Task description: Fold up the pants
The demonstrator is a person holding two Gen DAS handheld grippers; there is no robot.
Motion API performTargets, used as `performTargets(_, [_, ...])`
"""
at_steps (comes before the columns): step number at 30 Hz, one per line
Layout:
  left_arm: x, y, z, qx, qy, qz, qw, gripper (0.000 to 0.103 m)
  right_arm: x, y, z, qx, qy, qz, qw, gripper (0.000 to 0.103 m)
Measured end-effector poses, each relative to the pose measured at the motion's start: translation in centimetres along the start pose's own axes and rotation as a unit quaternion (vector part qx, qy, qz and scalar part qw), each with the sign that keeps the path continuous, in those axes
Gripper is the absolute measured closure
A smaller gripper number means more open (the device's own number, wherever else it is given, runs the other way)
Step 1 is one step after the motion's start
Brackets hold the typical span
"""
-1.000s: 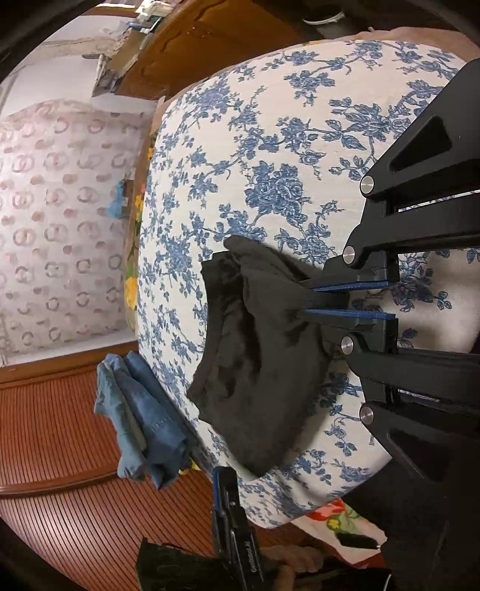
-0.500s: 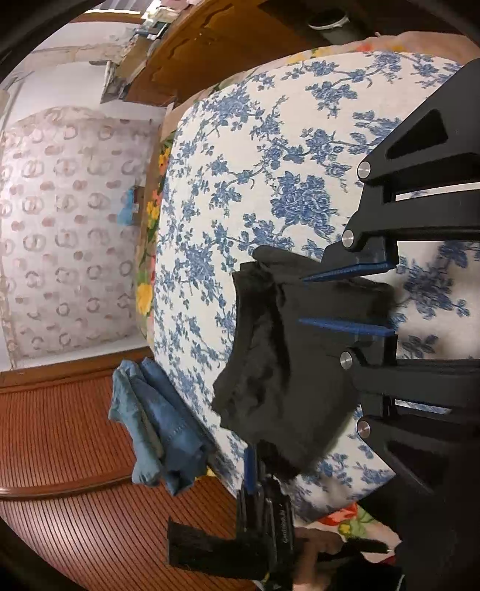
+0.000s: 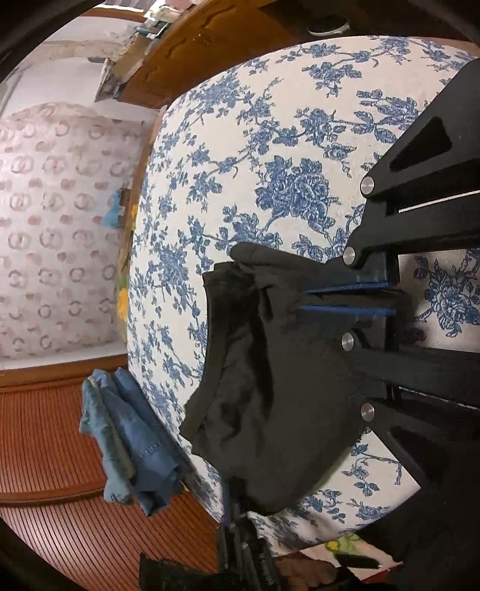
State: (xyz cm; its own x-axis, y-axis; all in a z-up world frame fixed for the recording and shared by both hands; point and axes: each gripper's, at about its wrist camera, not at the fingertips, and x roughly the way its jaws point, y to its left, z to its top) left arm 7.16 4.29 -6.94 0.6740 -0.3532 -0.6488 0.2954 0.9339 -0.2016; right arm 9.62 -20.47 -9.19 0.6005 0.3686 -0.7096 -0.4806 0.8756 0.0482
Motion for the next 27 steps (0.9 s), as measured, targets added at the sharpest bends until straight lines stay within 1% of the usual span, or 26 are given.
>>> performTargets(2, [-0.6,0.7,0.1,-0.014,-0.005,-0.002,0.9999,0.102,-0.1,-0.3,-0.1,0.006,-0.003,-0.005,1.000,0.101])
performTargets(7, [-0.6,1.5,-0.3,-0.022,0.007,0.006,0.9997,0.102,-0.1,-0.7,-0.1,0.014,-0.002,0.001,1.000,0.101])
performTargets(13, [-0.4,0.7,0.2,-0.020,0.014,0.008,0.9997,0.101,-0.7,-0.5,0.2,0.015,-0.008,0.008,1.000,0.101])
performTargets(15, [-0.2,0.6,0.3,-0.021,0.020,0.007,0.9996,0.098,-1.1,-0.6,0.3,0.018,-0.013,0.013,1.000,0.101])
performTargets(19, [0.1,0.4,0.5,-0.015,0.026,0.018,0.9994,0.095,-1.7,-0.6,0.6,0.024,-0.022,0.022,0.999,0.100])
performTargets(21, [0.2,0.4,0.7,-0.012,0.028,0.019,0.9994,0.092,-1.9,-0.5,0.7,0.025,-0.025,0.022,0.999,0.100])
performTargets(22, [0.3,0.3,0.8,-0.009,0.029,0.026,0.9992,0.090,-2.0,-0.5,0.8,0.024,-0.026,0.021,0.999,0.100])
performTargets(24, [0.5,0.4,0.9,-0.006,0.031,0.036,0.9988,0.081,-2.0,-0.4,0.9,0.025,-0.027,0.020,0.999,0.098])
performTargets(27, [0.6,0.6,1.2,-0.007,0.031,0.039,0.9988,0.071,-2.1,-0.5,1.0,0.028,-0.030,0.018,0.999,0.094])
